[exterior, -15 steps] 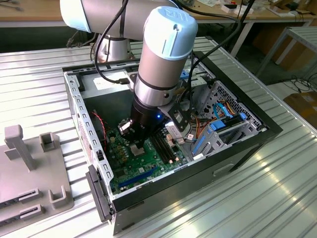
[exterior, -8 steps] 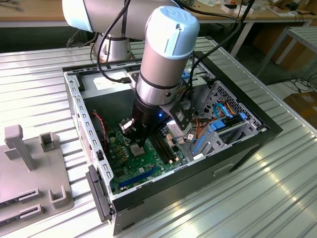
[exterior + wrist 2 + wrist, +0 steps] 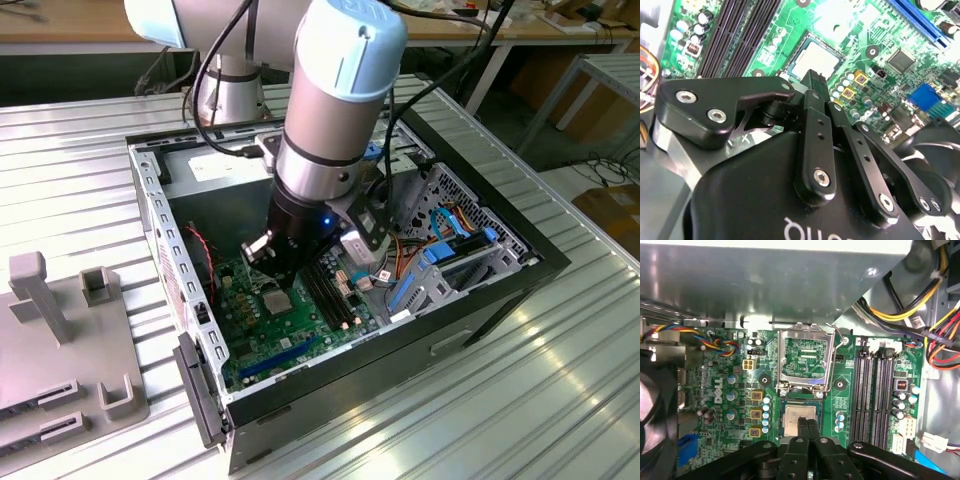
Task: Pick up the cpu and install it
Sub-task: 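Close the cpu cover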
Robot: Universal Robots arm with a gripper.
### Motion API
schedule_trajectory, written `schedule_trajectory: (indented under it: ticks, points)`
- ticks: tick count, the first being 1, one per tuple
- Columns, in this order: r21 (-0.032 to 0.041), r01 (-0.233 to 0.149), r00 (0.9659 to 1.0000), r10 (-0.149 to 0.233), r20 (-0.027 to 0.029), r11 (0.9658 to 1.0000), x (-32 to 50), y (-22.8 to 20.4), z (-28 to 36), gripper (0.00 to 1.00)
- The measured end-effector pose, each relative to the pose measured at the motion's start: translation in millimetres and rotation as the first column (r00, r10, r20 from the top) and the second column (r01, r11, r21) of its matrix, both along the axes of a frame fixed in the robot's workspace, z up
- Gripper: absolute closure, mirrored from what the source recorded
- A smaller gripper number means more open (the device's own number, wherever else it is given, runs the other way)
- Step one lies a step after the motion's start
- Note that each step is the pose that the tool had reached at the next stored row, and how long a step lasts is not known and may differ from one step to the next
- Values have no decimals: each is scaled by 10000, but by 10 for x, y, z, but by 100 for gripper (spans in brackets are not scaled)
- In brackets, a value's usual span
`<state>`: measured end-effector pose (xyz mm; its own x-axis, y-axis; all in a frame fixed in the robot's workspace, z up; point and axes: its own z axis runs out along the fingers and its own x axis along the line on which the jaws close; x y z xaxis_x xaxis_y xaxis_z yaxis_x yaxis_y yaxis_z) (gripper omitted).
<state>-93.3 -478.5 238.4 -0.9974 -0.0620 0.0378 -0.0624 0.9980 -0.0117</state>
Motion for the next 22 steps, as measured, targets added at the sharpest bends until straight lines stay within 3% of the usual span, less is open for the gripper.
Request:
schedule_trajectory:
  ticks: [6,12,22]
  points:
    - [0,-330,9995,330,0,9995,12,27,16,89]
    - [-2,-835,9965,835,-1,9965,44,45,6,89]
    - [7,-1078,9942,1078,-2,9942,196,60,-26,89]
